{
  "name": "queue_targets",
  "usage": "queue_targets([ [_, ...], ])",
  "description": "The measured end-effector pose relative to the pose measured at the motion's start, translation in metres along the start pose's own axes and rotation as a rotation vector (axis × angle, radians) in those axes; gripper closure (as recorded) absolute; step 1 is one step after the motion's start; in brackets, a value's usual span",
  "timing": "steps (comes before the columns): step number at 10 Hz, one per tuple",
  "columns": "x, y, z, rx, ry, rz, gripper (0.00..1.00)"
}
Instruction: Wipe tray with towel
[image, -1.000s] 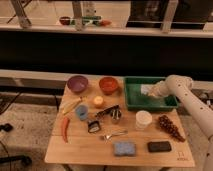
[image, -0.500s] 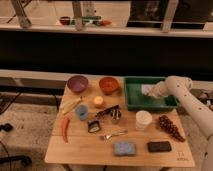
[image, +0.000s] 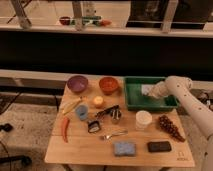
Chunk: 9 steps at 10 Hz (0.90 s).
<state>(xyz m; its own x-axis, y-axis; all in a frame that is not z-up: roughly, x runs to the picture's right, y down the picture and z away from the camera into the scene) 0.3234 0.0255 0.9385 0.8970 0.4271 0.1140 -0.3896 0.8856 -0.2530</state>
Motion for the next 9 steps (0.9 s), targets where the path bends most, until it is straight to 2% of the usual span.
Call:
queue_targets([
  [3, 0.0002, -0.0001, -0.0001, 0.000, 0.000, 0.000, 0.22],
  [9, 0.0008, 0.0000, -0.0003, 0.000, 0.000, 0.001, 0.20],
])
